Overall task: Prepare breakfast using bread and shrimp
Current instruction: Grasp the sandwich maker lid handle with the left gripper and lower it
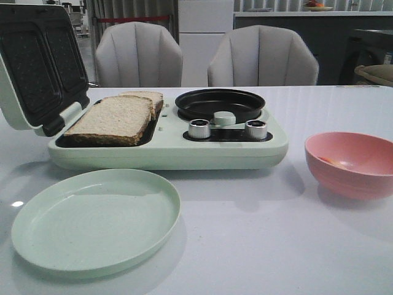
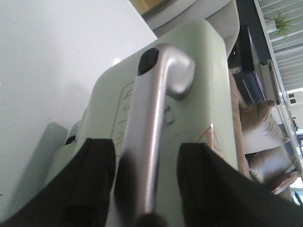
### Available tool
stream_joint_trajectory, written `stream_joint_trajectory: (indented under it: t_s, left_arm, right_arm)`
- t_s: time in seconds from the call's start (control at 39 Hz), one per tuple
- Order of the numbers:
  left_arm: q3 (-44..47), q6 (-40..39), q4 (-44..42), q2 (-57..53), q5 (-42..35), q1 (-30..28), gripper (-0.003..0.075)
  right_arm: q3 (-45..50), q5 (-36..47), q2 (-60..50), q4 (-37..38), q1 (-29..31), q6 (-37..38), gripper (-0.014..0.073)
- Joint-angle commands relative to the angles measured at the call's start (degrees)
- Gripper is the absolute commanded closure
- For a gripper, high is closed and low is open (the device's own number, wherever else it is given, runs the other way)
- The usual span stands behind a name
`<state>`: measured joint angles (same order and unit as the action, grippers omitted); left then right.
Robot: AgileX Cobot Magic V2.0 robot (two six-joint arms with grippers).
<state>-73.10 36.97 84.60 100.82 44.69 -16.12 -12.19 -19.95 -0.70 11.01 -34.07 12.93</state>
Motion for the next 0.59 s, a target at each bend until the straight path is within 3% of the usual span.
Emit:
stream_joint_trajectory:
  t_s: [0.0,0.13,0.56]
  left_arm:
    - [-1.9,1.2,3.8,-2.6,2.4,1.0,0.0431]
    - [-1.9,6.8,6.5,-2.6,5.0,2.8,0.0483]
    - [-1.9,19.7,4.9,-2.6,5.4,17.4,0.0482]
  right_arm:
    - [-1.4,4.9,-0.7,0.9,0.1,-0.1,0.0138]
    - [-1.4,4.9,-0.7,0.9,0.1,-0.1,0.0138]
    - [-1.4,4.9,-0.7,0.9,0.1,-0.1,0.0138]
